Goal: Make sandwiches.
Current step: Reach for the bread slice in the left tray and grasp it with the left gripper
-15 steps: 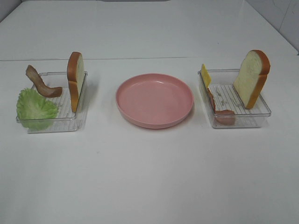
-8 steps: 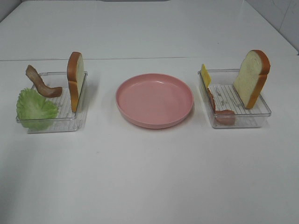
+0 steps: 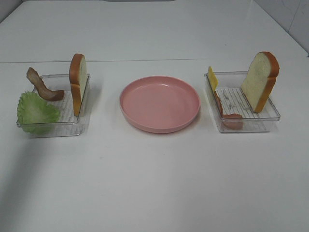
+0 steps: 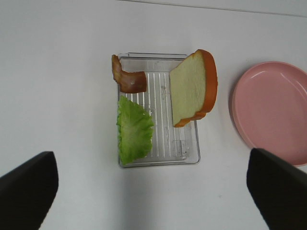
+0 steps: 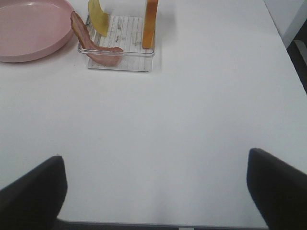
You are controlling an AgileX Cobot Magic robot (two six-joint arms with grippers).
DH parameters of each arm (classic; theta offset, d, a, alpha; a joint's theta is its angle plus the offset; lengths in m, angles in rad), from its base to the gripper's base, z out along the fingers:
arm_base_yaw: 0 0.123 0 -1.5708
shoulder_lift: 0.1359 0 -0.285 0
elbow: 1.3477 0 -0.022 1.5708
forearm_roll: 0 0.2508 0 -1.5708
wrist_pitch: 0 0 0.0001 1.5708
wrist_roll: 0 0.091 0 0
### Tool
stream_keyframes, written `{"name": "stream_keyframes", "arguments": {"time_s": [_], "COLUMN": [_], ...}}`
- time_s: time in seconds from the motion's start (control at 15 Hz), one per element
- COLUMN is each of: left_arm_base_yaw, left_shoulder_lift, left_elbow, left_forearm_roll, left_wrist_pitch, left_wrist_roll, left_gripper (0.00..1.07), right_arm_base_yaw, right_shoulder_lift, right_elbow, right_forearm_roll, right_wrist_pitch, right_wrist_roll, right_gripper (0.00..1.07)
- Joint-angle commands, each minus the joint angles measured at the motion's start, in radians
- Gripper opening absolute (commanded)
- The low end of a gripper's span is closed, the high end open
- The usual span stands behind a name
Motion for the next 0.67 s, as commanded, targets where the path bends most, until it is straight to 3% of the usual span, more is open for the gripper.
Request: {"name": "stream_keyframes", "arguments": {"time_s": [0.07,0.2,0.47,0.67], "left_arm_base_yaw": [-0.068,-0.125,-0.233,-0.278], "left_shoulder_lift": [0.178,0.282,0.462,0.569], "left_elbow": [-0.133,-0.225,-0.394,-0.489], "left_forearm_roll": [0.02,0.079,0.155,0.217], "left_wrist_pitch": [0.063,0.118,0.171,0.218], "left_wrist_roll": [-0.065,-0.142,-0.224,-0.246], "left_gripper": [1.0,1.0,1.0,1.0], "right_arm_base_yaw": [-0.003,-0.003,-0.003,-0.003], "right_shoulder_lift": [-0.029,-0.029,-0.029,-0.029], "right_elbow": [0.003,0.003,0.003,0.003], "right_forearm_roll": [-0.001,-0.001,-0.001,-0.001], "right_wrist_pitch": [-0.005,-0.005,-0.005,-0.005], "right_wrist_roll": [-0.005,-0.005,-0.005,-0.005], "right_gripper": [0.99,0.99,0.99,0.99]}}
